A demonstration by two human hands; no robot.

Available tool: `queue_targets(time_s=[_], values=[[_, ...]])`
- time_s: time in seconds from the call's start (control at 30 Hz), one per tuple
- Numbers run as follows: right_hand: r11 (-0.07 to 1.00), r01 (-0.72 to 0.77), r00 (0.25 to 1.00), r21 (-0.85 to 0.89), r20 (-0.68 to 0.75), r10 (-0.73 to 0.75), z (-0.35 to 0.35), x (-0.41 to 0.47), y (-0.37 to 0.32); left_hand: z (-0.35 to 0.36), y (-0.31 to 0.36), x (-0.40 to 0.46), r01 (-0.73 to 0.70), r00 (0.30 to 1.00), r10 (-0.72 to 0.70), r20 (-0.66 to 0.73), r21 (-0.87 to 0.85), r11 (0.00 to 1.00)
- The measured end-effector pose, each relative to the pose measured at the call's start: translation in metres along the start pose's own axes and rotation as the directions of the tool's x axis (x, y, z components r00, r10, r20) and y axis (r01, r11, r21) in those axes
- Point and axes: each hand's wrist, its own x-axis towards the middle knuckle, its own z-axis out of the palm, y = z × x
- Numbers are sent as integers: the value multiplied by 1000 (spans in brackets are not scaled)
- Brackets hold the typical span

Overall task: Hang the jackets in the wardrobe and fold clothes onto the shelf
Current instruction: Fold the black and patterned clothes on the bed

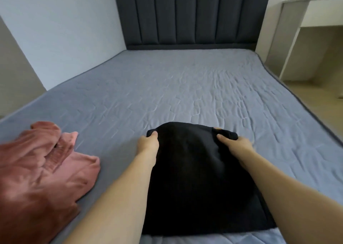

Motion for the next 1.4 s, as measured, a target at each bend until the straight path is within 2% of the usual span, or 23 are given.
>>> queue_targets(time_s=[0.03,0.1,0.17,0.23,0.33,0.4,0.53,0.67,0.83,0.9,0.97,1.17,1.3,1.4], values=[[986,-51,997,159,72,40,-5,-18,-18,-16,17,-13,-9,1000,10,24,-47,999],[932,-125,980,341,186,63,-22,-53,-65,-56,64,-45,-63,996,67,54,-80,995],[914,-136,960,383,279,26,-41,-89,-134,-108,128,-76,-111,992,115,48,-84,990],[920,-73,939,385,338,-67,-53,-131,-226,-170,205,-106,-159,987,159,-10,-107,981],[915,70,898,396,375,-231,-54,-212,-394,-282,334,-159,-211,974,199,-112,-113,971],[914,96,839,395,462,-288,-47,-271,-511,-364,422,-198,-270,947,240,-213,-125,955],[897,160,702,412,592,-397,-16,-403,-713,-535,571,-291,-388,822,335,-461,-22,922],[846,194,547,498,661,-514,49,-536,-841,-706,656,-365,-439,644,415,-643,134,888],[733,175,365,657,649,-668,154,-684,-927,-897,700,-431,-481,410,461,-787,243,842],[717,149,289,681,664,-690,194,-733,-950,-962,707,-449,-504,360,465,-809,251,826],[723,131,243,679,685,-687,234,-778,-969,-1023,710,-462,-523,318,468,-824,259,812],[745,114,203,657,719,-665,365,-879,-1006,-1177,689,-445,-525,237,472,-849,297,798],[757,113,259,644,716,-648,477,-921,-1023,-1267,673,-397,-451,206,435,-877,309,837],[772,106,242,627,737,-631,570,-951,-1039,-1340,667,-358,-418,168,427,-888,328,847]])
